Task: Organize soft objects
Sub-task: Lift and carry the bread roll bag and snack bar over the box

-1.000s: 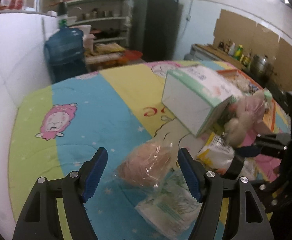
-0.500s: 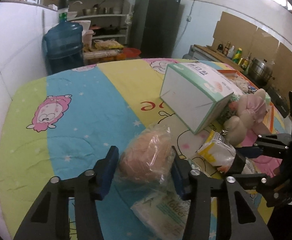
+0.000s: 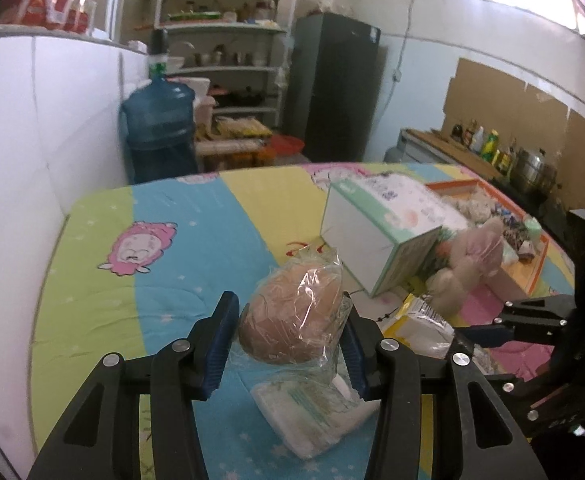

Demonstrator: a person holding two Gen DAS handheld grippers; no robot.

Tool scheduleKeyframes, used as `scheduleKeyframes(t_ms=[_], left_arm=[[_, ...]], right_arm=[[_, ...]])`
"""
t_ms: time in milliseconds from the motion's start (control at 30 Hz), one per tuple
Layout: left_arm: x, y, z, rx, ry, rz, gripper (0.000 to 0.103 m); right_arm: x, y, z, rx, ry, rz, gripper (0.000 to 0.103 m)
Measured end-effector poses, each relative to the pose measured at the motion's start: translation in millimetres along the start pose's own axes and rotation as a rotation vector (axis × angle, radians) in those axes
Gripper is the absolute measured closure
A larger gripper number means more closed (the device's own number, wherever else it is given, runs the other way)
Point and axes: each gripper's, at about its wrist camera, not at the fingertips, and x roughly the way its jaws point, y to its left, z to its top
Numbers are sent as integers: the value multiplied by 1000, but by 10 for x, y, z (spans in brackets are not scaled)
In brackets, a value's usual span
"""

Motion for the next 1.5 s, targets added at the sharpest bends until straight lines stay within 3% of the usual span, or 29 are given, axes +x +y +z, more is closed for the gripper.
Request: scheduleKeyframes(t_ms=[400,767,1133,1500], left_arm=[[-514,-212,-11,-97,-123,112,53],[-840,-723,86,-89,-210,168,53],[-825,-1293,256,-89,-233,145,53],[-657,-1750,405,-101,-218,172,53]], right_arm=[[-315,42,40,-12,-68,3,60],[-726,-35,110,-8,-163,5,60],[-1124,-305,59,13,-240,-16,60],[-1484,-773,-68,76,-298,-65,60]])
